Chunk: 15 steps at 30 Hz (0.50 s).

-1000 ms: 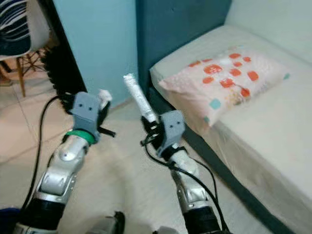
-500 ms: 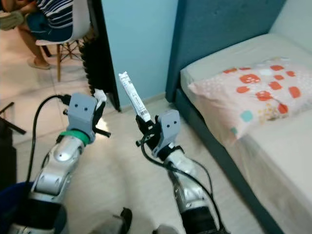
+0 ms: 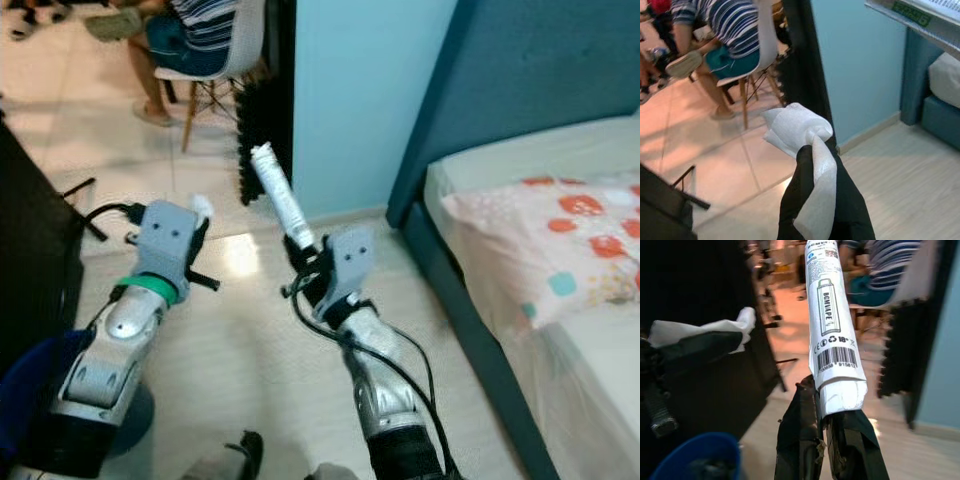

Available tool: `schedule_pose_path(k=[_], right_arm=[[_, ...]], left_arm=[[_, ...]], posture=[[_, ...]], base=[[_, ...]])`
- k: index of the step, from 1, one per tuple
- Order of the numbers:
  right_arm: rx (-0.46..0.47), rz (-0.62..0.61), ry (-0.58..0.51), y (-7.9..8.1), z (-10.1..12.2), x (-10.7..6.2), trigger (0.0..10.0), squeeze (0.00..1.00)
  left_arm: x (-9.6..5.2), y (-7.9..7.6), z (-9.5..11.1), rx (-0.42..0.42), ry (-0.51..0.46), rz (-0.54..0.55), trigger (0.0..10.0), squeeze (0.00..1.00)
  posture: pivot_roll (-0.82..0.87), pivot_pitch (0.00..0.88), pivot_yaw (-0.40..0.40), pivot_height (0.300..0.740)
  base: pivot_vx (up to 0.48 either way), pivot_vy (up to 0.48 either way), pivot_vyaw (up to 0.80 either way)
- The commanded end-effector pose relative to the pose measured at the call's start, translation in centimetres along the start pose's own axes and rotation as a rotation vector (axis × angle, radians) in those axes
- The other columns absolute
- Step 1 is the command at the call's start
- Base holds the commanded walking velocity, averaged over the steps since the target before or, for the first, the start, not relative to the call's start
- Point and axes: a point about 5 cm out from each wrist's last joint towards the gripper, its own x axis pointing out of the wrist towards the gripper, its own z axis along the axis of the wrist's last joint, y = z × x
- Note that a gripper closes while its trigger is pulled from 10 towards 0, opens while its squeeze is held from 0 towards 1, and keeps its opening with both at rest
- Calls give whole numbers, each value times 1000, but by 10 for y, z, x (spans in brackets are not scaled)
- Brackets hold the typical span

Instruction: Clean up the room

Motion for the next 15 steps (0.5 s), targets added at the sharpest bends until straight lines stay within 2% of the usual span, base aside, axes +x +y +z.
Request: schedule_pose_path(k=[1, 15], right_arm=[[9, -8, 15, -2, -3, -3, 10000, 0], [12, -9, 13, -2, -3, -2, 10000, 0]], left_arm=[[0, -3, -2, 7, 9, -12, 10000, 0], [1, -2, -2, 12, 11, -3, 10000, 0]], posture=[[22, 0, 32, 740], [24, 0, 33, 740]], base=[[0, 0, 706], [0, 0, 704]])
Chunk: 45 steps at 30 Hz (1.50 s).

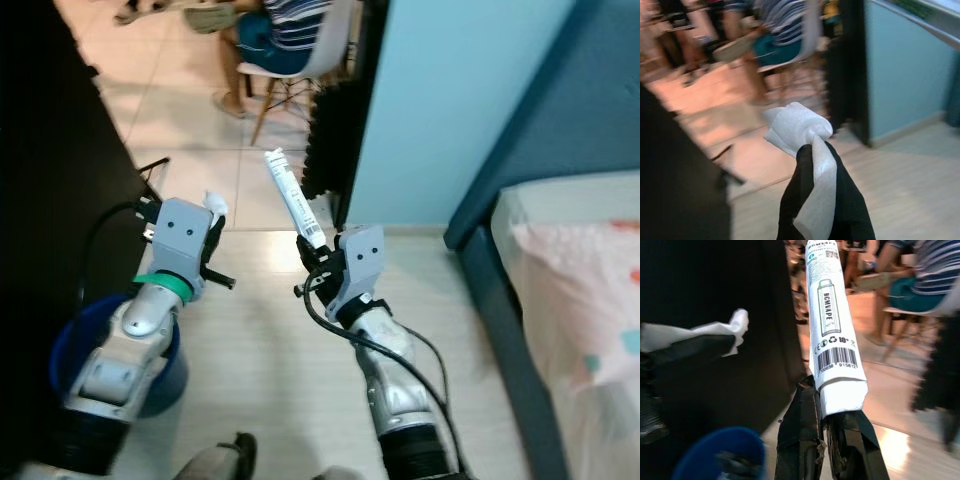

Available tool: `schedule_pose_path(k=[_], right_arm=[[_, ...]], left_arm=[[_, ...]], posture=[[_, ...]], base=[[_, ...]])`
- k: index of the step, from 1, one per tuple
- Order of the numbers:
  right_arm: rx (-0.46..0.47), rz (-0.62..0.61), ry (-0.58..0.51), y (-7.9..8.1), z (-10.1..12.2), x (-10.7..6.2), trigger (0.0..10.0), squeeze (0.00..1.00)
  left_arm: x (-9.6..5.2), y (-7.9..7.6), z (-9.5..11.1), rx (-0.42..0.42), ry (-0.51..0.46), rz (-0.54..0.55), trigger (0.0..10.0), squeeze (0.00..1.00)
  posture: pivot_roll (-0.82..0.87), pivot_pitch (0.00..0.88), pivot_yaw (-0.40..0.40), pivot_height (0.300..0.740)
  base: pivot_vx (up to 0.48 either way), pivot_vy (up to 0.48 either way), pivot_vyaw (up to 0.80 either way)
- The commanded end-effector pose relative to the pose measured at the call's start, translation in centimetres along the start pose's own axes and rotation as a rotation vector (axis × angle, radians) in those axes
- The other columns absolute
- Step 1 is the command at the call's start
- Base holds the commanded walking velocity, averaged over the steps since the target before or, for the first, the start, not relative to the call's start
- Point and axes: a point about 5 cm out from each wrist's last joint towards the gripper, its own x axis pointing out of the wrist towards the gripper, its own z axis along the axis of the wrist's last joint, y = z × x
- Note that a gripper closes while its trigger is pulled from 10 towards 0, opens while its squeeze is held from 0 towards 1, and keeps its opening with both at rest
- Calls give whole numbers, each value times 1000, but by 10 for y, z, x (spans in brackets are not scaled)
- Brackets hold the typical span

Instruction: Clean up the room

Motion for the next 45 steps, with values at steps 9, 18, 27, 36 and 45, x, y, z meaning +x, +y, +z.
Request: schedule_pose_path(k=[9, 18, 27, 36, 45], right_arm=[[11, -4, 17, -1, -4, -3, 10000, 0], [12, -3, 16, 0, -4, -3, 10000, 0], [15, 1, 15, 0, -4, -4, 10000, 0], [14, -20, 11, -1, -3, -2, 10000, 0], [6, -102, 15, -11, -3, -3, 10000, 0]], left_arm=[[0, -3, -6, -3, 31, -3, 10000, 0], [0, -3, -6, -3, 30, -3, 10000, 0], [-1, -3, -7, -1, 35, 1, 10000, 0], [1, 2, -10, 18, 60, 42, 10000, 0], [3, 3, -13, 24, 78, 57, 10000, 0]], posture=[[23, 0, 35, 740], [23, 0, 35, 740], [24, 0, 34, 740], [23, 0, 35, 740], [21, 0, 36, 740]], base=[[0, 0, 704], [0, 0, 703], [0, 0, 700], [92, 0, 691], [437, 0, 328]])
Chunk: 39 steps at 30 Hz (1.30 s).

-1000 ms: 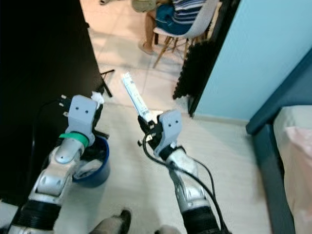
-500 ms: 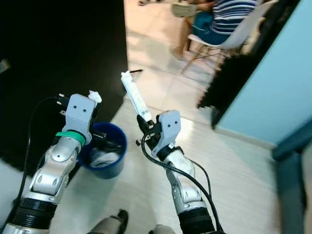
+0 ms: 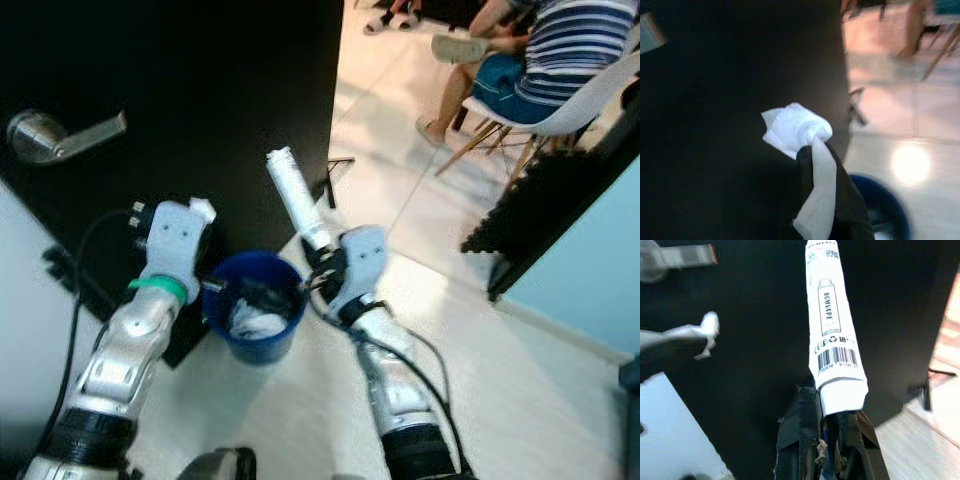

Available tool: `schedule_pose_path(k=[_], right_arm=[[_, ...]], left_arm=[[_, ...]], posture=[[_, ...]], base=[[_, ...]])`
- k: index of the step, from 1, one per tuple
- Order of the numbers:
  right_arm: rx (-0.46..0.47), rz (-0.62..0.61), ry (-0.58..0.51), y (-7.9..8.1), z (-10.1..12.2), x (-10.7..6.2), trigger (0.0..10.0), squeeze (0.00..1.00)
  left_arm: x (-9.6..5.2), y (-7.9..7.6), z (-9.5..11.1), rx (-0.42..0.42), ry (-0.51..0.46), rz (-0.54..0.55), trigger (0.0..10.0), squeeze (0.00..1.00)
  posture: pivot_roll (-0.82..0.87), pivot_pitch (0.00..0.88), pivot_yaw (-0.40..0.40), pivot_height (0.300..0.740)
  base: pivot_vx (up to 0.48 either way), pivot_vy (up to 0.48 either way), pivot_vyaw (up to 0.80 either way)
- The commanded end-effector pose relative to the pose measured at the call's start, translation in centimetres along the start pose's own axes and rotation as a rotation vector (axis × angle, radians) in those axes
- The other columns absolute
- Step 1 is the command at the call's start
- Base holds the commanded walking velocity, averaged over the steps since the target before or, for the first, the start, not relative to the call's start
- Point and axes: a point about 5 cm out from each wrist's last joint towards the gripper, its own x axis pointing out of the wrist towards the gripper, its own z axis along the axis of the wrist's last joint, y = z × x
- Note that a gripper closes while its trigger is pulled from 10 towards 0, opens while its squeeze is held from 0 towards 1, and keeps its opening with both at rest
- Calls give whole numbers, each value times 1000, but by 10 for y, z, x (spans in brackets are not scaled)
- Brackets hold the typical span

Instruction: Clean up the room

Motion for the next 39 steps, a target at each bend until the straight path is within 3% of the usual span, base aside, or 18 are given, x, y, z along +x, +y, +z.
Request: schedule_pose_path(k=[1, 18, 24, 28, 34, 39], right_arm=[[-4, -45, 13, -7, -4, -5, 10000, 0], [-1, -149, -10, -20, -1, -5, 10000, 0], [2, -205, -11, -27, -1, -6, 10000, 0], [-14, -243, 6, -32, -3, -7, 10000, 0], [-20, -241, 10, -31, -4, -7, 10000, 0], [-21, -237, 12, -29, -6, -7, 10000, 0]], left_arm=[[0, -8, 0, 0, 6, -18, 10000, 0], [1, -10, -1, 8, 5, -48, 10000, 0], [0, -18, -1, -12, 6, -149, 10000, 0], [-9, -32, -4, -79, 34, -385, 10000, 0], [-13, -34, -7, -75, 48, -422, 10000, 0], [-18, -41, -20, -87, 123, -498, 10000, 0]], posture=[[21, 0, 36, 740], [17, 0, 43, 740], [17, 0, 43, 740], [18, 0, 43, 740], [18, 0, 44, 740], [14, 0, 42, 740]], base=[[439, 0, 763], [430, 0, 45], [185, 0, 0], [0, 0, -636], [0, 0, -96], [0, 0, 0]])
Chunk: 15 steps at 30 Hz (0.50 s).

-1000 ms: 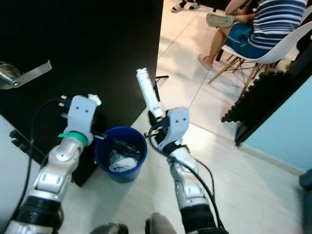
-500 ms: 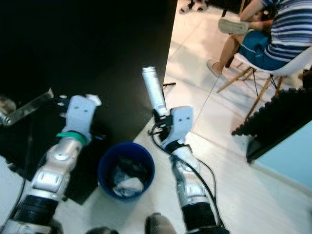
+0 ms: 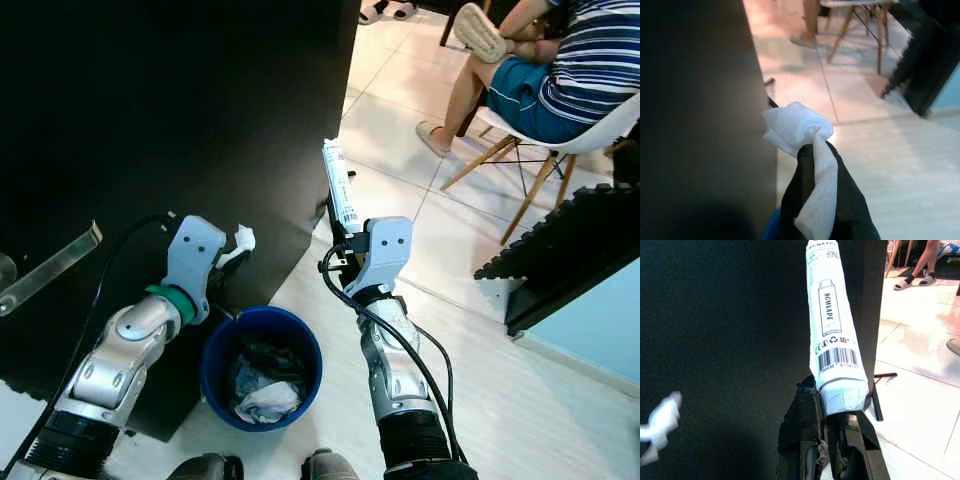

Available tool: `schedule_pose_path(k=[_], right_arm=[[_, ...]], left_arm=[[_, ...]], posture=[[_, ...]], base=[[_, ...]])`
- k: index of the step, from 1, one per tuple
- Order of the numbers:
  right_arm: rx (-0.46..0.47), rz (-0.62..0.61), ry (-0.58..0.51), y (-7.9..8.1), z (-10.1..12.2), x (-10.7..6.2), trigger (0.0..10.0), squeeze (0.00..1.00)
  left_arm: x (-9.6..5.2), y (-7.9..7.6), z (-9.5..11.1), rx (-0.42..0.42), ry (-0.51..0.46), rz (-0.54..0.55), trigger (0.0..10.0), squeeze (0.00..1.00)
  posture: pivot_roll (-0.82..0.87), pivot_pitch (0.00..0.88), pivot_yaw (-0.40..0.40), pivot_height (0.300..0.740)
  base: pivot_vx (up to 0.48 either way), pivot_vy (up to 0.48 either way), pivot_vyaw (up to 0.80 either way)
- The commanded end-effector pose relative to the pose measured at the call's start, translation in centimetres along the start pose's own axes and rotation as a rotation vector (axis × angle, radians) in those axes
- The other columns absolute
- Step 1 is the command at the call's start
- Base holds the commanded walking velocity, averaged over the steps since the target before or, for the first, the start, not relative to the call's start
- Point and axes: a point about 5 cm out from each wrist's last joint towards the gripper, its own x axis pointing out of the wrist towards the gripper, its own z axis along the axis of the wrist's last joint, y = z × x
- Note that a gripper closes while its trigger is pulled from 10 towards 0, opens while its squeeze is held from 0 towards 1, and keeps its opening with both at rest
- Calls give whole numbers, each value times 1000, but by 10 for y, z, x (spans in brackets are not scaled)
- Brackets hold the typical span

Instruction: Clean up the room

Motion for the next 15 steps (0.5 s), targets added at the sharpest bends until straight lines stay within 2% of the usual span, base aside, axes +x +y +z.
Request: schedule_pose_path(k=[1, 4, 7, 8, 10, 13, 15], right_arm=[[-9, 3, 16, 1, -5, -4, 10000, 0], [-11, 5, 15, 1, -5, -4, 10000, 0], [-39, 44, 22, 6, -6, -5, 10000, 0], [-39, 44, 22, 6, -6, -5, 10000, 0], [-79, 114, 28, 17, -6, -3, 10000, 0], [-101, 156, 29, 25, -5, 2, 10000, 0], [-100, 213, 8, 39, 2, 13, 10000, 0]], left_arm=[[1, -4, -15, -29, 80, -35, 10000, 0], [2, -2, -20, -29, 107, -18, 10000, 0], [10, 3, -36, -9, 190, 9, 10000, 0], [10, 3, -36, -9, 190, 9, 10000, 0], [17, 3, -53, 3, 272, -3, 10000, 0], [21, 3, -60, -10, 301, -16, 10000, 0], [30, 3, -65, -39, 321, -21, 10000, 0]], posture=[[13, 0, 41, 740], [13, 0, 36, 740], [11, 20, 29, 740], [11, 20, 29, 740], [-19, 78, 25, 740], [-34, 99, 25, 740], [-74, 156, 16, 740]], base=[[0, 0, 0], [0, 0, 0], [0, 0, 0], [0, 0, 0], [0, 0, 0], [0, 0, 0], [0, 0, 0]])
